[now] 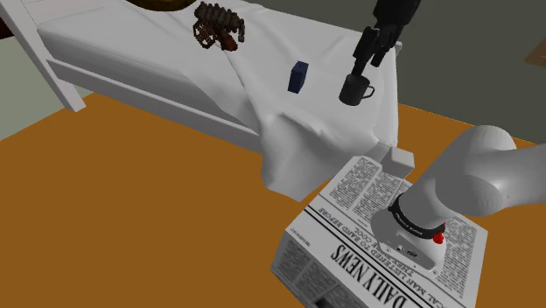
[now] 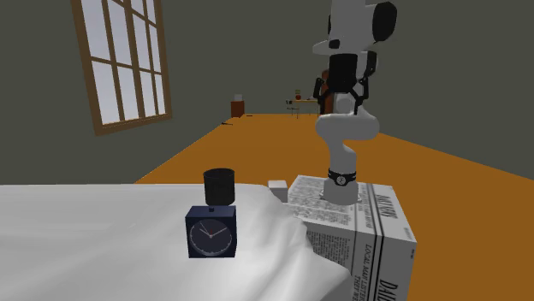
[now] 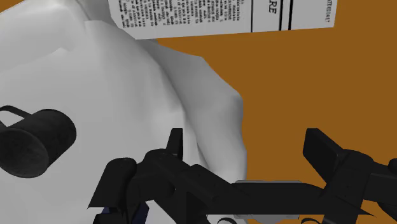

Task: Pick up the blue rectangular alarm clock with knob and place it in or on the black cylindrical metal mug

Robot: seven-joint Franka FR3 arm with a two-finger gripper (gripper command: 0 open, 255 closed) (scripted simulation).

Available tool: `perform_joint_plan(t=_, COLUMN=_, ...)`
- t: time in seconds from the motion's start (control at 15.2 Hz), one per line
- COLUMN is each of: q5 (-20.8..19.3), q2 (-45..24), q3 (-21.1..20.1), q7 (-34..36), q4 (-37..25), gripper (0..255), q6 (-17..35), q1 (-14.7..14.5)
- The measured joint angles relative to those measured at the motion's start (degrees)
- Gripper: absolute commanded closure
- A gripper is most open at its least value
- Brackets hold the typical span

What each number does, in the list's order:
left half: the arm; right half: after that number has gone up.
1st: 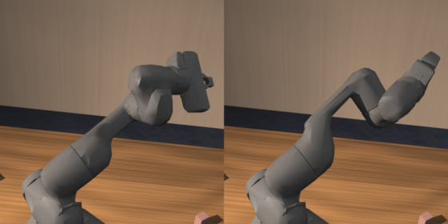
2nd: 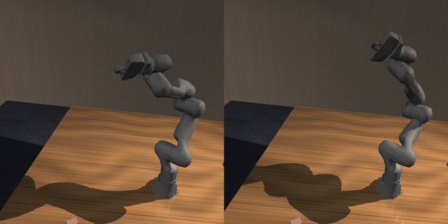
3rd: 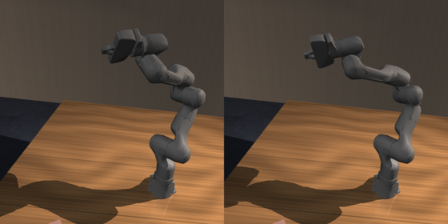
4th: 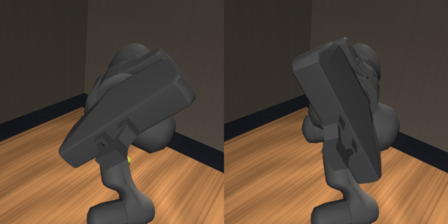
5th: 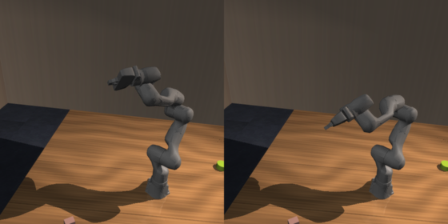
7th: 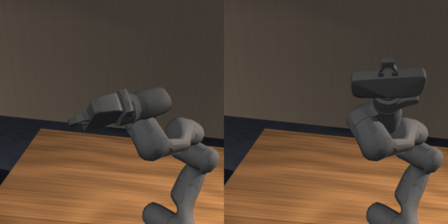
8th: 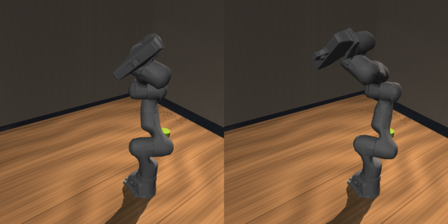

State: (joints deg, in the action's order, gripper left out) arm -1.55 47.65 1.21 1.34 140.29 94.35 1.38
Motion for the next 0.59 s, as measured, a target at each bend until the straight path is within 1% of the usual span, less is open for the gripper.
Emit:
perform_joint_plan(t=0.13, q5=0.07, q2=-0.97, q3=-0.08, q7=0.57, q4=-0.17, gripper=0, q6=0.75, q1=0.22)
perform_joint_plan(t=0.4, q5=0.41, q2=-8.74, q3=-0.43, q7=4.59, q4=-2.15, gripper=0, q6=6.23, q1=1.84)
perform_joint_plan(t=0.59, q5=0.49, q2=-15.06, q3=-0.44, q7=7.83, q4=-5.08, gripper=0, q6=9.41, q1=3.26)
